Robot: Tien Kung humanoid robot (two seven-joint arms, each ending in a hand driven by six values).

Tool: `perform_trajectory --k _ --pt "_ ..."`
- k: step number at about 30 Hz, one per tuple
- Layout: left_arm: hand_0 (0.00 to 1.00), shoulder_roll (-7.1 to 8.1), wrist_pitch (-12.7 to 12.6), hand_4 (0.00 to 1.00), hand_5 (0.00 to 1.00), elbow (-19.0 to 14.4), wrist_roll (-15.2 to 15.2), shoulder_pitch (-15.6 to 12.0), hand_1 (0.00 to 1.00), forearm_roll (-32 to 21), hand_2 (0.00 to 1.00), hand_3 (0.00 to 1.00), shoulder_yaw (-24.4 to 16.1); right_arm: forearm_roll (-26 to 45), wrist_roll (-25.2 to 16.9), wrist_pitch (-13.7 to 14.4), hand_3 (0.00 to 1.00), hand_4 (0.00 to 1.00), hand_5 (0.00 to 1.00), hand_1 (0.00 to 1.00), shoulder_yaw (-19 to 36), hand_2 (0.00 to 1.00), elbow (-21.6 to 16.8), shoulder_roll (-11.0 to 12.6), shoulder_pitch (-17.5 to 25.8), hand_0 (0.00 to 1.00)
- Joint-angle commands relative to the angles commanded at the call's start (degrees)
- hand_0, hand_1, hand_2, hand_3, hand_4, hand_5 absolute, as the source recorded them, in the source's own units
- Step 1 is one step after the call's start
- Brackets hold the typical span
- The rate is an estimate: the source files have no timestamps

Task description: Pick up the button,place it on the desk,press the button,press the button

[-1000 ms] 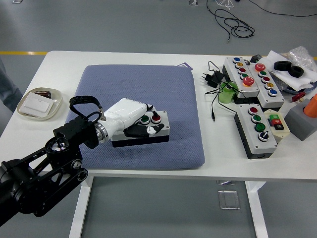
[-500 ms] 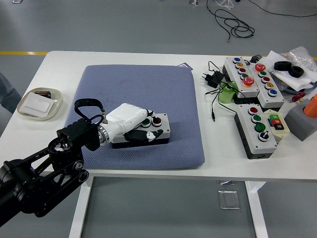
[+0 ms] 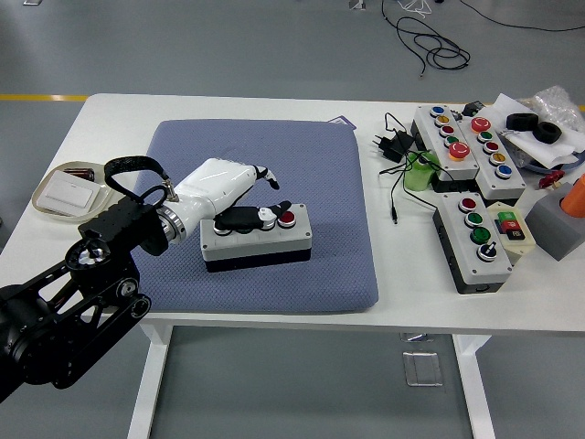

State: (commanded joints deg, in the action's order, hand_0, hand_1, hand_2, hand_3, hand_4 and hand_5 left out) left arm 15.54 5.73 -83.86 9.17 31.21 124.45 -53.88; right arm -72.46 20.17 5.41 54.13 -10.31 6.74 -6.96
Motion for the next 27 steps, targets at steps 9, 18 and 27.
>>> perform_trajectory --k 9,18,27 --pt "0.508 0.28 -12.2 0.703 0.998 -0.4 1.3 -1.5 0.585 -0.5 0.634 0.854 -6.6 0.2 0.0 0.0 0.563 0.303 0.234 0.522 -0.1 0.616 0.0 0.0 0.1 0.628" --pt "0.926 -0.54 -26.9 0.723 0.998 6.0 -0.4 -4.4 0.932 -12.2 0.998 0.956 -11.0 0.4 0.0 0.0 0.563 0.303 0.234 0.525 -0.1 0.617 0.0 0.0 0.4 0.628" --pt "0.868 -1.54 -33.6 0.706 0.998 10.9 -13.5 -8.1 0.890 -33.7 0.957 0.918 -13.0 -0.2 0.1 -0.1 0.563 0.302 0.234 0.525 0.0 0.617 0.0 0.1 1.0 0.628"
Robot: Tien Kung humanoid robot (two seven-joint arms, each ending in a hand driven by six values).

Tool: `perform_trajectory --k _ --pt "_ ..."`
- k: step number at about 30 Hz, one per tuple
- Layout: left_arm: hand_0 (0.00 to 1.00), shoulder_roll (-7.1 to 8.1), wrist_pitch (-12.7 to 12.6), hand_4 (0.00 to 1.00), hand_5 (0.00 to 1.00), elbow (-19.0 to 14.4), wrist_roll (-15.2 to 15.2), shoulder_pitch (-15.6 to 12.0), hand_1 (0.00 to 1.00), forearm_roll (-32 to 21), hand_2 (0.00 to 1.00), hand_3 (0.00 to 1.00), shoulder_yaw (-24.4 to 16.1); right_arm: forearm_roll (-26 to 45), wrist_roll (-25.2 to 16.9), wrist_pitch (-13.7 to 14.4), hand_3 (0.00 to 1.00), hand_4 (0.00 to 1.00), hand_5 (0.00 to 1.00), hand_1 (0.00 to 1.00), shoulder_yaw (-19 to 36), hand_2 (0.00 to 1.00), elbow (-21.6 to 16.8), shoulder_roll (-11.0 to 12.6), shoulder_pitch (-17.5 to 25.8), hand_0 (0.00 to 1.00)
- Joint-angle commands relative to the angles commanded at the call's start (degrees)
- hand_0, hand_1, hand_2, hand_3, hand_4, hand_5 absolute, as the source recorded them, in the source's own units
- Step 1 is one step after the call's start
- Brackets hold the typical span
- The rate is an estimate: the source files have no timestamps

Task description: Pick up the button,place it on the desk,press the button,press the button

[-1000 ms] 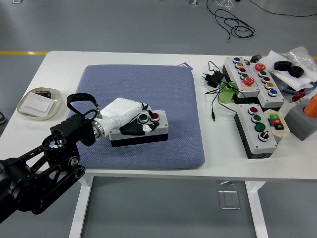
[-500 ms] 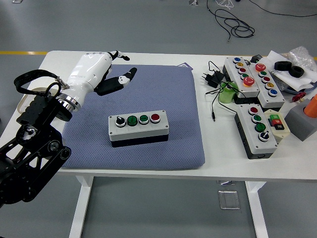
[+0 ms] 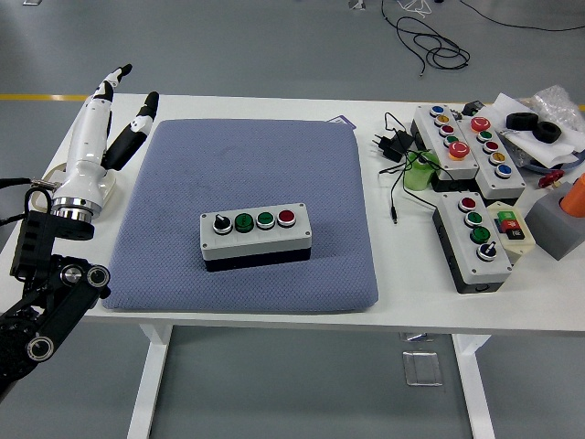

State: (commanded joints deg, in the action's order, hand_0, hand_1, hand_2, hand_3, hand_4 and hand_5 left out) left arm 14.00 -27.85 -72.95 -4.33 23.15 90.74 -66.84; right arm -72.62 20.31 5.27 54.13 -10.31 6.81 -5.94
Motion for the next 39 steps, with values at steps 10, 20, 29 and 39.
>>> perform_trajectory --k 10,20,29,39 --pt "0.836 4.45 22.2 0.694 0.998 7.5 -1.2 -2.9 0.856 -24.6 0.930 0.897 -4.1 2.2 -0.4 0.5 0.563 0.302 0.233 0.528 -1.1 0.617 0.0 0.1 0.6 0.630" --pt "0.818 6.98 34.3 0.696 0.998 6.8 0.4 -5.1 0.837 -48.3 0.894 0.862 -5.3 4.0 -0.9 1.4 0.563 0.303 0.234 0.538 -0.5 0.622 0.0 0.1 1.7 0.631" --pt "0.815 8.13 36.0 0.682 0.998 6.2 0.1 -5.5 0.832 -49.9 0.882 0.854 -6.6 3.3 -1.0 1.4 0.563 0.303 0.234 0.545 1.1 0.627 0.0 0.1 2.4 0.633" --pt "0.808 8.58 36.7 0.691 0.998 5.4 -0.2 -6.7 0.827 -49.9 0.868 0.845 -6.0 2.3 -0.6 1.1 0.563 0.302 0.233 0.538 1.4 0.629 0.0 -0.1 2.7 0.631"
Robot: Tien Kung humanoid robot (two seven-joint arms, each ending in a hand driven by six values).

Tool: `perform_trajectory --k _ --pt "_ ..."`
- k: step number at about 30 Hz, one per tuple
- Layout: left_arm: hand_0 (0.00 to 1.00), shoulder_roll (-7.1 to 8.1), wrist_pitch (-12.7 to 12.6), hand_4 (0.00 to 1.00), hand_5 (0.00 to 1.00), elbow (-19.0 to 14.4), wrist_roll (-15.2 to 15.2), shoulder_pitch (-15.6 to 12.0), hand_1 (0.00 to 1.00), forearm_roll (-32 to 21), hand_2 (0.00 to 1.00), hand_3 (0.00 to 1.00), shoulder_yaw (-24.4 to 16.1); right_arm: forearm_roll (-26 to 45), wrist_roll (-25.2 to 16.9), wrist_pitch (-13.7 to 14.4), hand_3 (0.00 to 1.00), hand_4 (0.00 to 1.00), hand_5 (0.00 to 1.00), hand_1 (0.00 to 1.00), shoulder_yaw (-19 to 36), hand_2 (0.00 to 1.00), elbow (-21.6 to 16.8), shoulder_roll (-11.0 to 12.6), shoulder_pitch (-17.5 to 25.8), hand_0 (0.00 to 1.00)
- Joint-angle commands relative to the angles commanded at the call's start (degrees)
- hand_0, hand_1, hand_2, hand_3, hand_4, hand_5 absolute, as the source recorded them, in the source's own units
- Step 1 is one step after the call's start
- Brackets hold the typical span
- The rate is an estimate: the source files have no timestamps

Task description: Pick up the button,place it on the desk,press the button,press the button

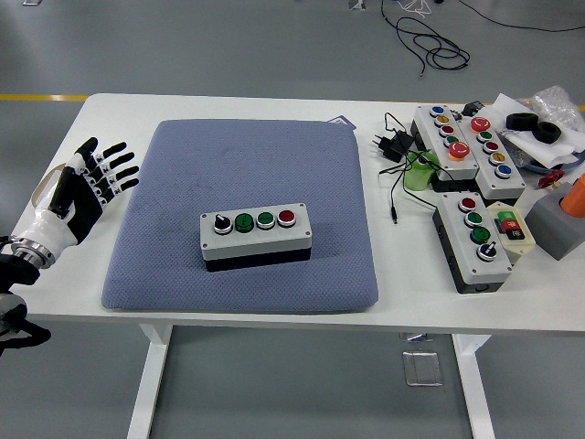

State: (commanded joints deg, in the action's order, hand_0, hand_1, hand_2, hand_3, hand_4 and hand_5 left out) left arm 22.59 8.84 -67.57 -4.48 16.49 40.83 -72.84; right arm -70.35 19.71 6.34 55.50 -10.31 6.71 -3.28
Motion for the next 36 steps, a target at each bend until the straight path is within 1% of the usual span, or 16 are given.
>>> perform_trajectory --k 10,14,23,29,36 --pt "0.806 0.10 0.5 0.694 0.998 -1.0 -0.1 0.5 0.820 -0.1 0.858 0.841 0.3 0.1 0.1 0.0 0.564 0.300 0.231 0.539 -0.2 0.630 0.0 0.0 -0.1 0.631" --pt "0.806 0.25 0.6 0.694 0.998 -1.1 -0.1 0.5 0.820 -0.4 0.858 0.841 0.1 1.6 -0.2 0.1 0.564 0.300 0.231 0.539 -1.2 0.630 0.0 0.1 -0.2 0.631" --pt "0.805 0.46 0.9 0.697 0.998 -0.7 -0.1 2.0 0.818 -0.6 0.852 0.837 1.4 2.9 -0.5 0.4 0.564 0.301 0.231 0.536 -1.5 0.629 0.0 -0.2 -0.6 0.630" --pt "0.804 0.86 0.7 0.697 0.998 -0.7 -0.1 1.8 0.816 -0.6 0.852 0.836 1.2 3.1 -0.6 0.5 0.564 0.301 0.231 0.538 -1.5 0.630 0.0 -0.3 -0.9 0.631" --pt "0.806 0.74 0.5 0.697 0.998 -0.5 -0.1 1.8 0.818 -0.6 0.852 0.834 0.9 4.1 -0.8 0.5 0.564 0.301 0.231 0.538 -2.1 0.633 0.0 -0.4 -0.9 0.632"
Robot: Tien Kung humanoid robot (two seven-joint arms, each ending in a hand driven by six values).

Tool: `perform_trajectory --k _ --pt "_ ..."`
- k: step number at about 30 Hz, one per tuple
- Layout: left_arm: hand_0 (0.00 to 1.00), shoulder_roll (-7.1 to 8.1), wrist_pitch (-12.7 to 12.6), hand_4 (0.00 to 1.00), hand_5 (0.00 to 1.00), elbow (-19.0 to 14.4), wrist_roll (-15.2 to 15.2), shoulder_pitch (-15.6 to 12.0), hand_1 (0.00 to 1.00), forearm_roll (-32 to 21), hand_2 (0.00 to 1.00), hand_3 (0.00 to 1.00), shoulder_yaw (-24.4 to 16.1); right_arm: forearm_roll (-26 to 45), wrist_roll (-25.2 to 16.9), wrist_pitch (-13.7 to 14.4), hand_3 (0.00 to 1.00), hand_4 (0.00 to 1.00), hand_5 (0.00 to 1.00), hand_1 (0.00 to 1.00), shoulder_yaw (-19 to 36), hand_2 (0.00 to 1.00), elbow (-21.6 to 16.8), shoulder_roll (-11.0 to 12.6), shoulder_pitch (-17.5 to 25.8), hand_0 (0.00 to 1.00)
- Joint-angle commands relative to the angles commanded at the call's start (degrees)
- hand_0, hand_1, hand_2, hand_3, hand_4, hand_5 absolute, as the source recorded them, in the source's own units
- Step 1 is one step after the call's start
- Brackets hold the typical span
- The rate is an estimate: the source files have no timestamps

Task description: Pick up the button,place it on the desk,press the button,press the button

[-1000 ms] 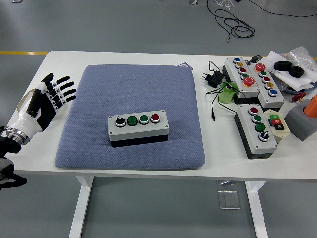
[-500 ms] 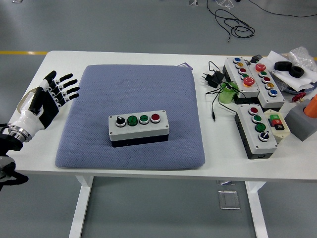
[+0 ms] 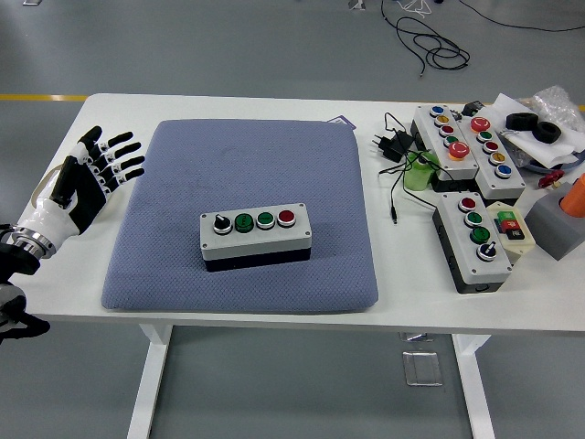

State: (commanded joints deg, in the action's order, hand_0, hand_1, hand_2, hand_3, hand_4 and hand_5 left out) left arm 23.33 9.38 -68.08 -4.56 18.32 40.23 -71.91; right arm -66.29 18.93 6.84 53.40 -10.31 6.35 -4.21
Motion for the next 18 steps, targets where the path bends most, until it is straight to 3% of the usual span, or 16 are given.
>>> perform_trajectory --k 18 --pt "0.800 -0.66 -1.6 0.699 0.998 2.0 -0.1 0.0 0.810 -0.2 0.846 0.831 -0.2 -0.1 -0.1 0.2 0.563 0.302 0.232 0.533 0.0 0.627 0.0 0.1 -0.4 0.630"
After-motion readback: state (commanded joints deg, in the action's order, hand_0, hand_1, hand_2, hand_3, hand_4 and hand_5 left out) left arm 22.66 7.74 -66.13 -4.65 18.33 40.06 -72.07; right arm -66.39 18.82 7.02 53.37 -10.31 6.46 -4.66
